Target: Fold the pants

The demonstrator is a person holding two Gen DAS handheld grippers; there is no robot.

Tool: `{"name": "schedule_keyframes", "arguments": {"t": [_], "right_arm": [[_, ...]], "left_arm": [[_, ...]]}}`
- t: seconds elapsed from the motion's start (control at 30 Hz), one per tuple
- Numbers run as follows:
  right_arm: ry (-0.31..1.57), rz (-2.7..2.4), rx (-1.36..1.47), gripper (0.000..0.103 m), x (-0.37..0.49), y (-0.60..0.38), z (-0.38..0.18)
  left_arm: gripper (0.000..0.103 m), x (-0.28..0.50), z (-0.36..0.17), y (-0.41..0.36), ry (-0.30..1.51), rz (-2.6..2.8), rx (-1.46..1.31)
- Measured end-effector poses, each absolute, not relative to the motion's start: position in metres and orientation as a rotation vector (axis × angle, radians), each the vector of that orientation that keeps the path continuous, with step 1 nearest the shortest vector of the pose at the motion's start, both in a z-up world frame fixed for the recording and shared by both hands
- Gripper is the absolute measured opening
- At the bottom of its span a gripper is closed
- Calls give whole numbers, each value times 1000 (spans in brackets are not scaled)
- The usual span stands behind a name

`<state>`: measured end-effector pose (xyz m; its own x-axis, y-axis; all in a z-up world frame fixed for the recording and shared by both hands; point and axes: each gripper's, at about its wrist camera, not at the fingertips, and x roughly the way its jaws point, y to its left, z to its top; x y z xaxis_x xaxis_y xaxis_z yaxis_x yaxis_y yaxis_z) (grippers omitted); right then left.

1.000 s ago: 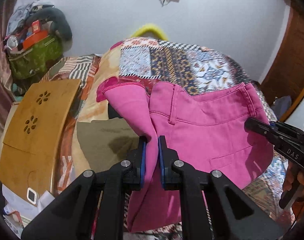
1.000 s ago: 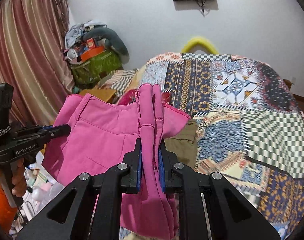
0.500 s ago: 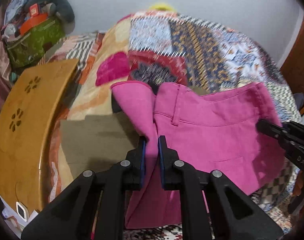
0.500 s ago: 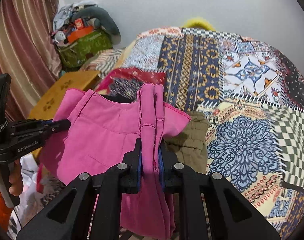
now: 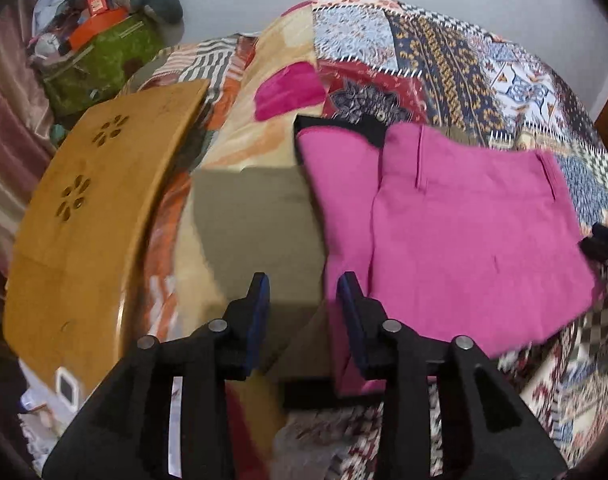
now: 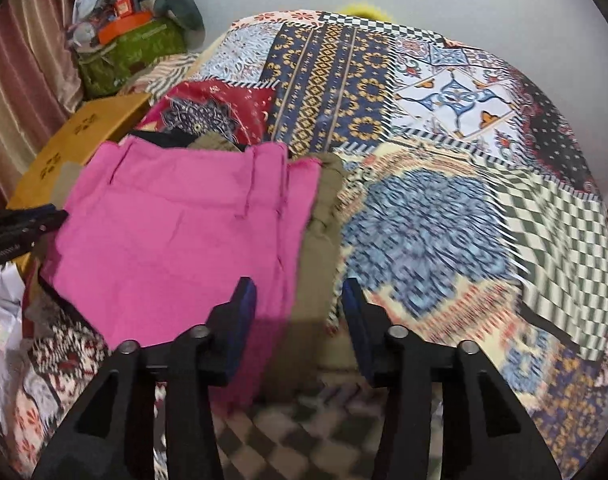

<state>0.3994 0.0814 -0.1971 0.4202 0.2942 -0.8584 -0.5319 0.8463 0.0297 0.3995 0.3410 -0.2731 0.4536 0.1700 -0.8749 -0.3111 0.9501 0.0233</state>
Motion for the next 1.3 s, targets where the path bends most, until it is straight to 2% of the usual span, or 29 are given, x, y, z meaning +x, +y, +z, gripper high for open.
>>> {"name": "schedule_keyframes", "arguments": {"t": [0.1, 0.27, 0.5, 0.63, 0.7, 1.0, 1.07, 1.17, 1.3], "right_arm": [[1017, 514, -263, 42, 389, 71, -182], [949, 541, -198, 42, 362, 54, -136], [731, 620, -128, 42, 286, 34, -36], [596, 672, -89, 42, 234, 22, 15], [540, 693, -80, 42, 210, 17, 34], [303, 747, -43, 42, 102, -1, 79], [276, 746, -38, 42, 88, -5, 80], [245, 741, -17, 48, 68, -11, 79], [225, 718, 16, 60, 53, -20, 79]], "left_arm": [[37, 380, -256, 339, 1056, 293, -155], [37, 344, -197, 320, 965, 261, -146], [38, 275, -89, 273, 752, 219, -106], [45, 228, -40, 240, 618, 190, -65], [46, 199, -19, 222, 553, 173, -41], [46, 92, 26, 158, 326, 152, -11], [49, 75, 30, 150, 292, 158, -13], [57, 52, 35, 140, 246, 165, -13], [82, 34, 36, 132, 206, 183, -9]]}}
